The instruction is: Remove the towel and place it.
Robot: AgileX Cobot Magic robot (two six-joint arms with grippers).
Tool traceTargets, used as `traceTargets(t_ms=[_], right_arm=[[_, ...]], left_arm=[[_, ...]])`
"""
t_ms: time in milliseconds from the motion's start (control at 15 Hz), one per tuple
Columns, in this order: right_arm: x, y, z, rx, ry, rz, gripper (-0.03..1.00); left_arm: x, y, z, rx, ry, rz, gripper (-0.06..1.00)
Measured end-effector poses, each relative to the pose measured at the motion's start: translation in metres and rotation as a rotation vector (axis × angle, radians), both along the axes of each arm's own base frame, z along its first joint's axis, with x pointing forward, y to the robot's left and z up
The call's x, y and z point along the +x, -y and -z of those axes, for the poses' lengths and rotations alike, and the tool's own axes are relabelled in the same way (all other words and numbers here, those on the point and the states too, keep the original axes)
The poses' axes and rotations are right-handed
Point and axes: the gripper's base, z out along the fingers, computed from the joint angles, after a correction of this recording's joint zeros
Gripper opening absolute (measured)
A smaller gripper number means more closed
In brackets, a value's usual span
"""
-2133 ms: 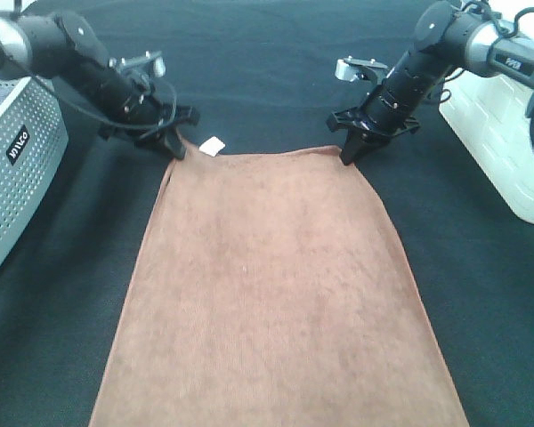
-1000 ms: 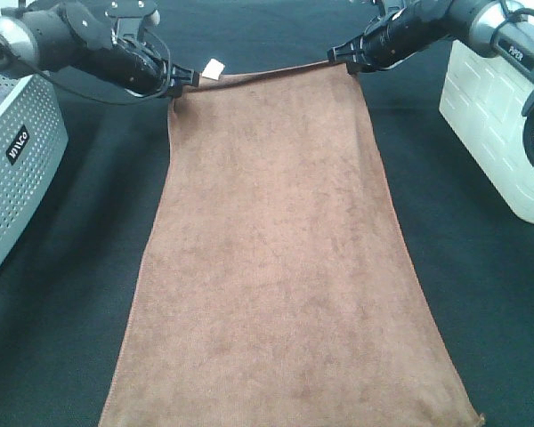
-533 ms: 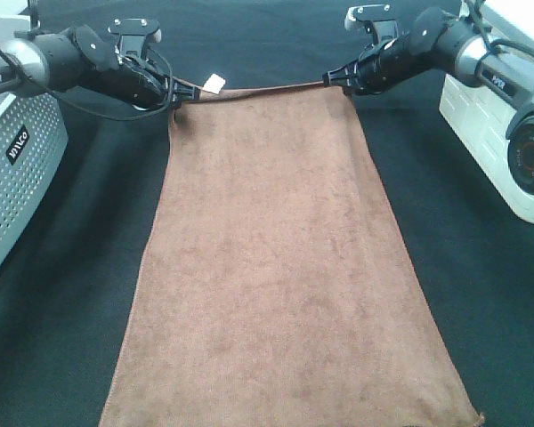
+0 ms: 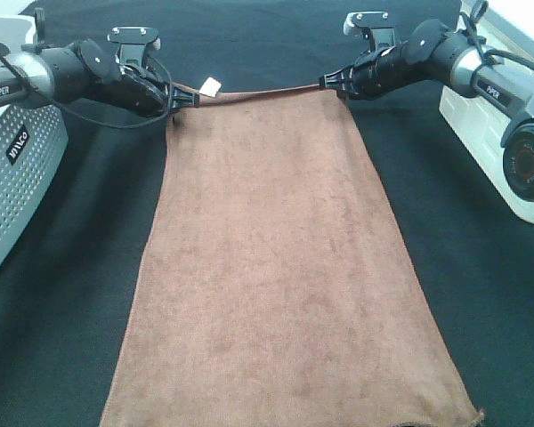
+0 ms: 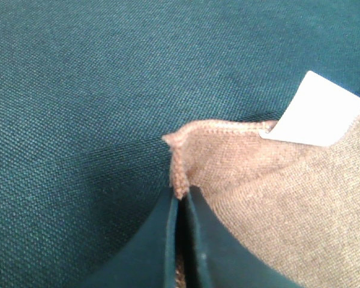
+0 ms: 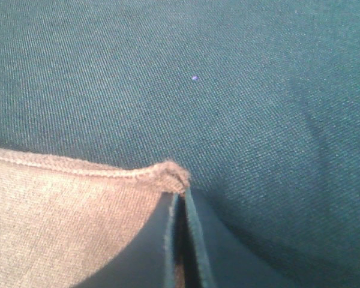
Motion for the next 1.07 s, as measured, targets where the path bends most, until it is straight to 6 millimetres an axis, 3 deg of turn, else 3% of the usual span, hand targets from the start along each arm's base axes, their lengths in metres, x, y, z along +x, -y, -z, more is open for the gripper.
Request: traceTargets(t_ms=[67, 267, 533, 667, 867, 1067], right_arm=[[0.000, 0.000, 0.002, 0.001, -0.002, 0.001, 0.04], [0.001, 0.001, 0.014, 0.000, -0.005, 0.010, 0.27], [0.000, 0.002, 0.020, 0.007, -0.021, 0.019, 0.57], [0.000, 0.001, 0.018, 0.021, -0.028, 0.029, 0.60], [0.004, 0.006, -0.001, 0.024, 0.017, 0.038, 0.61], [0.007, 0.017, 0.000, 0.008, 0.043, 0.064, 0.61]], left_arm=[[0.000, 0.000, 0.000, 0.001, 0.001, 0.000, 0.00], [0.001, -0.001, 0.009, 0.002, 0.001, -0.009, 0.09], [0.002, -0.002, 0.014, -0.002, 0.022, -0.032, 0.47], [0.005, -0.003, 0.012, -0.020, 0.054, -0.059, 0.61], [0.005, -0.003, 0.011, -0.029, 0.059, -0.067, 0.63], [0.005, -0.003, 0.011, -0.035, 0.055, -0.068, 0.63]])
